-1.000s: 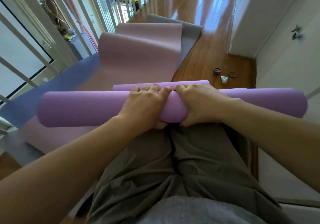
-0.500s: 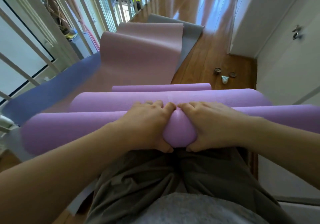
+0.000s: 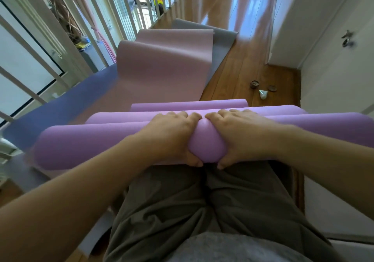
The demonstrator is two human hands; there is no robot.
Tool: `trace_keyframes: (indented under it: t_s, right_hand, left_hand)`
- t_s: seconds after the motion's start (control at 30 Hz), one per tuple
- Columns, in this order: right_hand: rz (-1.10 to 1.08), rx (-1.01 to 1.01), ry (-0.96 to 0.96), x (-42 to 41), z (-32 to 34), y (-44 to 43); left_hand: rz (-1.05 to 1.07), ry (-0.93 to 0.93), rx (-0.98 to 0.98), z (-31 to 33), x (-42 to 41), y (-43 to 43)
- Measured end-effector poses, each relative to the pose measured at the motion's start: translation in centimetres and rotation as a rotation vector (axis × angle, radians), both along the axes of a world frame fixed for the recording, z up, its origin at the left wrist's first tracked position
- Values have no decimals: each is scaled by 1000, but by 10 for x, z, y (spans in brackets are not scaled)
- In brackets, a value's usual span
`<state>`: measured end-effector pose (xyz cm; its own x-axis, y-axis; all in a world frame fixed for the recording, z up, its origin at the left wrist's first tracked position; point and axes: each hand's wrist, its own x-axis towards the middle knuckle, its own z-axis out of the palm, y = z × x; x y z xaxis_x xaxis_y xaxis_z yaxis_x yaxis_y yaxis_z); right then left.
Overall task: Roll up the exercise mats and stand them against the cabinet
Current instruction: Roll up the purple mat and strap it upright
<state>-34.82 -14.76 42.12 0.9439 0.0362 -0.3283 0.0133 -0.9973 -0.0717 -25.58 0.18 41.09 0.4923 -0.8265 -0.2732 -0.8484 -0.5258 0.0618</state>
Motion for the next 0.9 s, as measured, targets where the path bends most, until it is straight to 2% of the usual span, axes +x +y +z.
trace_keyframes:
  t_s: [0.1, 0.17, 0.3, 0.37, 0.43, 0.57, 0.67, 0.73, 0.83, 0.9]
  right_hand:
    - [8, -76, -141, -9, -10, 7]
    - [-14, -36, -138, -3, -11, 3]
    - [-18, 68, -9, 21, -4, -13]
    - [-9, 84, 53, 30, -2, -16]
    - [-25, 76, 32, 30, -6, -16]
    - [-20, -138, -204, 6, -23, 0]
    - [-48, -132, -280, 9, -30, -1]
    - [-53, -128, -312, 16, -30, -6]
    - [-46, -136, -335, 18, -32, -8]
    - [-33, -163, -329, 18, -33, -8]
  left_hand:
    - [5, 144, 40, 5, 16, -6]
    - [6, 152, 32, 5, 20, -8]
    - [4, -154, 40, -7, 0, -4]
    - [-1, -235, 9, -13, -3, -2]
    - [7, -200, -33, -13, 5, -4]
    - [17, -36, -31, -4, 25, -10]
    - [43, 34, 2, 2, 34, -16]
    - [65, -42, 15, -3, 29, -16]
    - [25, -321, -3, -22, 9, -6]
    - [31, -349, -62, -25, 6, -3]
